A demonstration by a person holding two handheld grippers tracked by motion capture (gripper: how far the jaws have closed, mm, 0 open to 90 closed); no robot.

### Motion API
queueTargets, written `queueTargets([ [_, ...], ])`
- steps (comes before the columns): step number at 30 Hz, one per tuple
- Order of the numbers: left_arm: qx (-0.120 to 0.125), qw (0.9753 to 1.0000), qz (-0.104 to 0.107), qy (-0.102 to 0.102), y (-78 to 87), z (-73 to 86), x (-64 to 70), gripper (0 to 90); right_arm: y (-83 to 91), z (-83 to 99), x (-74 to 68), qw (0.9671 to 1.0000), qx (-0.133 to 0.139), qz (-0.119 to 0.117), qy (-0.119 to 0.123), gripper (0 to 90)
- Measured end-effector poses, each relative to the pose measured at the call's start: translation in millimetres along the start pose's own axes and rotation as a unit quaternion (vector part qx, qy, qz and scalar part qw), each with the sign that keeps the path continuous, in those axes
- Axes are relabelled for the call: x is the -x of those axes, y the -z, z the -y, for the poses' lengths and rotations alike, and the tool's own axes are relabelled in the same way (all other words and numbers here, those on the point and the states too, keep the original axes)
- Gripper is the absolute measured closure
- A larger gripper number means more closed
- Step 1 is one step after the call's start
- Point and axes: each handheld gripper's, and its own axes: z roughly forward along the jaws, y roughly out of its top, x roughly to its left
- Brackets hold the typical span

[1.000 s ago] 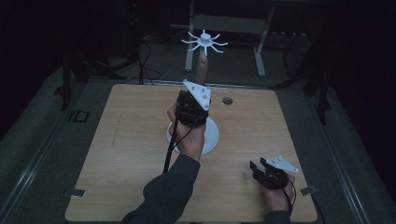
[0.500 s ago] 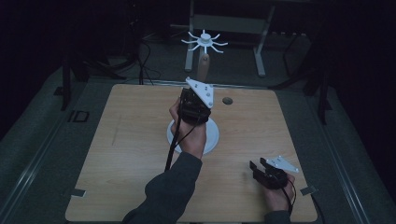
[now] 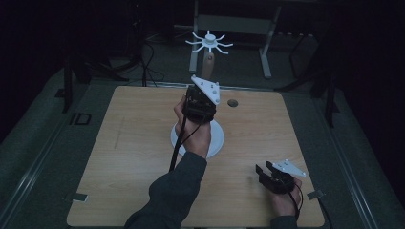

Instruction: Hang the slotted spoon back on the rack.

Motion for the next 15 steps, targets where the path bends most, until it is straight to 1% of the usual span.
queueTargets([
  [9, -0.01, 0.9999, -0.002, -0.003, -8.4, -3.8, 0.2, 72.7, 0.3, 0.2, 0.4, 1.0, 0.0, 0.0, 0.0, 50.1],
  [12, -0.015, 0.9999, -0.002, -0.003, -11.2, -2.4, -0.4, 72.5, 0.2, 0.2, 0.3, 1.0, -0.001, 0.0, -0.001, 50.1],
  [15, -0.009, 0.9999, 0.003, -0.003, -10.9, 0.7, -0.9, 71.7, 0.2, 0.3, 0.4, 1.0, -0.001, 0.0, -0.001, 50.0],
])
